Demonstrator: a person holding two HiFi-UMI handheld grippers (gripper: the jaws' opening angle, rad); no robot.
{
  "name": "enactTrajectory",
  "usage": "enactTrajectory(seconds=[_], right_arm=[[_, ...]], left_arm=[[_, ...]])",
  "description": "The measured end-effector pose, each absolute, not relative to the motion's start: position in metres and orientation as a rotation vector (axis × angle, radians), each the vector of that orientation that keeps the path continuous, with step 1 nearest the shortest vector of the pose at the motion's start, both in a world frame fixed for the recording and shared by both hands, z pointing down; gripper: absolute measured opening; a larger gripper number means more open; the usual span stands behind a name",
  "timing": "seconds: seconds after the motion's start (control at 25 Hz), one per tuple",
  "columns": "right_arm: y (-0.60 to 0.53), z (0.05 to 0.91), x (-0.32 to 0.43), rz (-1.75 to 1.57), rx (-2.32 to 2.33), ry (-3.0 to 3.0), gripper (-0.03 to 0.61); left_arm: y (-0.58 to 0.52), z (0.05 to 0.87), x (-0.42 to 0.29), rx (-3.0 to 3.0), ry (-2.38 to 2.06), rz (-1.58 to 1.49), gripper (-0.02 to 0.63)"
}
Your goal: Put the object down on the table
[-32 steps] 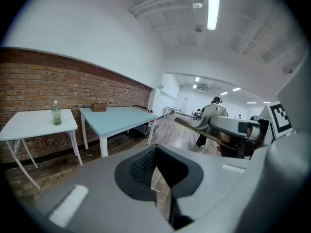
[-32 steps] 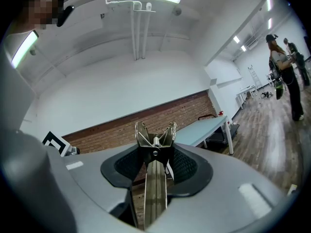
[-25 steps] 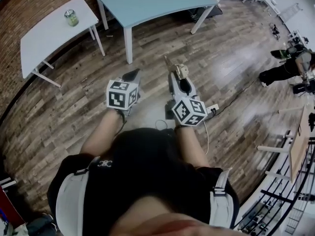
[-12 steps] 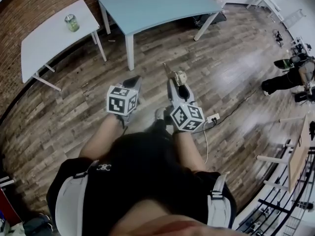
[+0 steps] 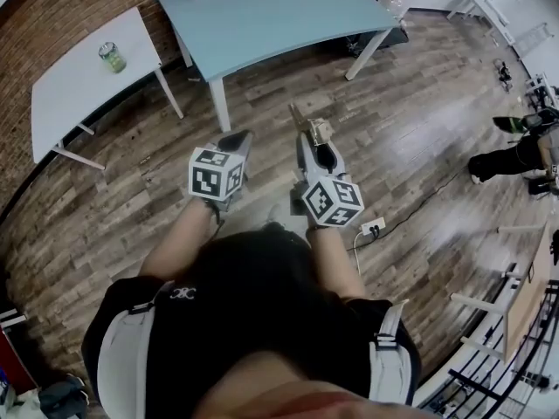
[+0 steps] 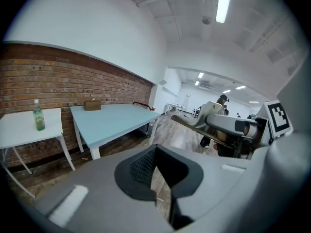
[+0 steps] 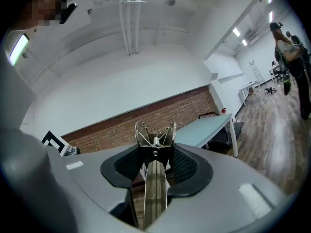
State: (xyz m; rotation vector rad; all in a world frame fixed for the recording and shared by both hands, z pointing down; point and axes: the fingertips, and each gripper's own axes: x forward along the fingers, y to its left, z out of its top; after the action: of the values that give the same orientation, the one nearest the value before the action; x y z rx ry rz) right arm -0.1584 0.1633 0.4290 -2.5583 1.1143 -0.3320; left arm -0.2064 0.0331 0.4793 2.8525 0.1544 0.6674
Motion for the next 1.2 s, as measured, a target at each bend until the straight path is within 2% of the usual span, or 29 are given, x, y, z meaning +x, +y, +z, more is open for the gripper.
enactTrajectory(seconds=[0.48,0.84,1.2], right_arm=[[0.173,0.430,-0.053,-0.365,-2.501,1.267,0.178],[0.183,0.457,-0.026,-0.455,-2.478,1.282,0.178],[0.185,0.454,0.007,-0.407,-2.520,1.271,0.178]], left_arm=[[0.052,0.477,-0.111,2.856,0.005,0.684,0.000],[0.067,0.486,-0.083,2.854,-0.029,0.744,0.000],[0.068,0.486,-0.044,2.885,0.024,0.722,0.000]])
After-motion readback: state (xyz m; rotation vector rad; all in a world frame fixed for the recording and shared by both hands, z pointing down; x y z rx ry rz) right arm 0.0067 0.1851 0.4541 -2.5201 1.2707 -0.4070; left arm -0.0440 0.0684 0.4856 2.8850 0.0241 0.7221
